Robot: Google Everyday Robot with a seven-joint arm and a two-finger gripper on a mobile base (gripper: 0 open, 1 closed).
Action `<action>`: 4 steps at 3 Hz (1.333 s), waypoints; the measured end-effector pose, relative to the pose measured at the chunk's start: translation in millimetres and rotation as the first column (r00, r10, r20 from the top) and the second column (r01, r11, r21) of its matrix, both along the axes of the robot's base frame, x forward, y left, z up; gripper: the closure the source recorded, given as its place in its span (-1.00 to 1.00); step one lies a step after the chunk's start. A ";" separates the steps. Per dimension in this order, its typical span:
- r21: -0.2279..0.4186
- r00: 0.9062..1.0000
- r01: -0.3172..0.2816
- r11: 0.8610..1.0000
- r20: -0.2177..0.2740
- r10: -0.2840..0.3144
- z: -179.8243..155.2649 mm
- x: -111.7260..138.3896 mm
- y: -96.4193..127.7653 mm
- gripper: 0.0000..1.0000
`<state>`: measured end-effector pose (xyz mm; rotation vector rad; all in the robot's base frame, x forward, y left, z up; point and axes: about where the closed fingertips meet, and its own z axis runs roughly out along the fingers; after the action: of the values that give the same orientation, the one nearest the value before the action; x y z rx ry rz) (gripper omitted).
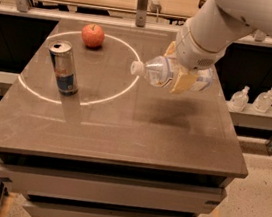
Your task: Knock blue plastic bottle over
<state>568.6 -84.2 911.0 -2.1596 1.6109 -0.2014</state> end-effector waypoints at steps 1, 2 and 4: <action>-0.120 1.000 0.011 0.993 -0.007 -0.012 -24.2 12.3 -22.5 1.00; -0.178 1.000 -0.005 0.984 -0.031 -0.001 -44.9 16.3 -32.9 1.00; -0.198 0.998 -0.025 0.980 -0.066 0.012 -71.5 20.1 -35.4 0.67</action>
Offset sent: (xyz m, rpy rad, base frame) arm 0.0222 -0.0457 -0.0724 -0.2518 0.0665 0.0253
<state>588.8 -119.6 839.4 -2.3521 1.6680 -0.3020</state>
